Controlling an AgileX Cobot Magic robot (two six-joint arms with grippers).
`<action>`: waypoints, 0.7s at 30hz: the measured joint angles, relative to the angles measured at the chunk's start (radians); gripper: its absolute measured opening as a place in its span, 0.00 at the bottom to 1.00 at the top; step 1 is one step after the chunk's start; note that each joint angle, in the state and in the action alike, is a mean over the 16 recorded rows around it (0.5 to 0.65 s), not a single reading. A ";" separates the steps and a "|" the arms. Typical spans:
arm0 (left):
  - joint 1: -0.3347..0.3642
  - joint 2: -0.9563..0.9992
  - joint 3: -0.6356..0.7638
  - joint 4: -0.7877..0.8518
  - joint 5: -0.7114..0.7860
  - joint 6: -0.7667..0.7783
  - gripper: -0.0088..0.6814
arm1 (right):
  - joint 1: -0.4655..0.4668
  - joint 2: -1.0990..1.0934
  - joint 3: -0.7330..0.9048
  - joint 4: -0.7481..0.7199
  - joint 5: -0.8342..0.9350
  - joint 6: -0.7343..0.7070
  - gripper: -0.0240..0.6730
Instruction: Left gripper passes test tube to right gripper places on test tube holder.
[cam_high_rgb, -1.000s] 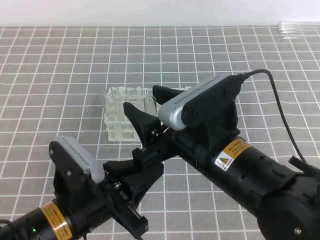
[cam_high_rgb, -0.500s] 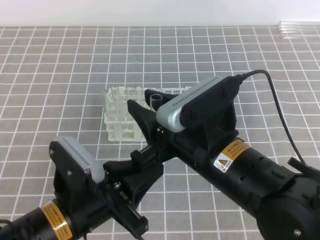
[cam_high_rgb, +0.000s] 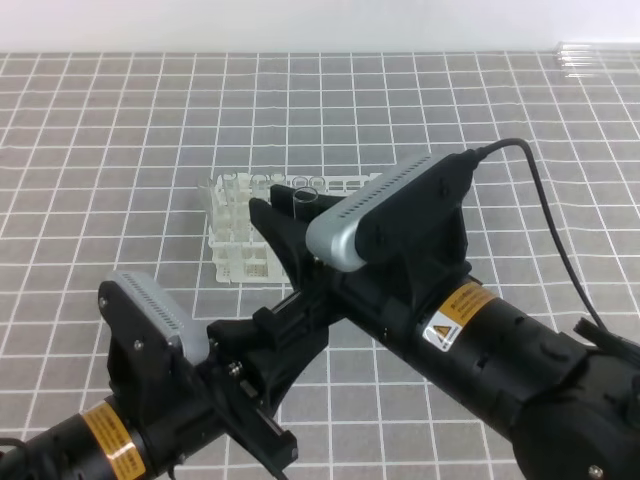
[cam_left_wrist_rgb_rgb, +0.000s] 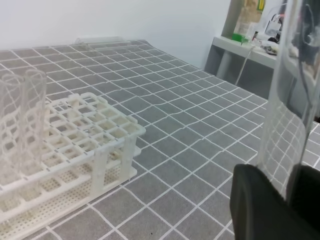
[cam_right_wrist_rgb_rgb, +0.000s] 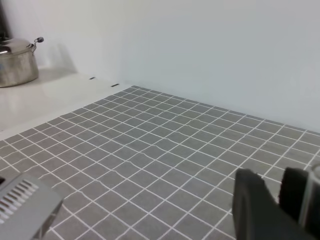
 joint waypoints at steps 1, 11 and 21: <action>0.000 0.000 0.000 0.000 -0.002 -0.001 0.17 | 0.000 0.000 0.000 -0.001 0.000 -0.001 0.16; 0.000 -0.013 0.000 0.001 -0.021 -0.027 0.36 | -0.004 -0.008 0.000 0.004 0.002 -0.021 0.16; 0.000 -0.181 0.000 0.041 0.096 -0.078 0.28 | -0.006 -0.092 0.019 0.131 0.065 -0.165 0.16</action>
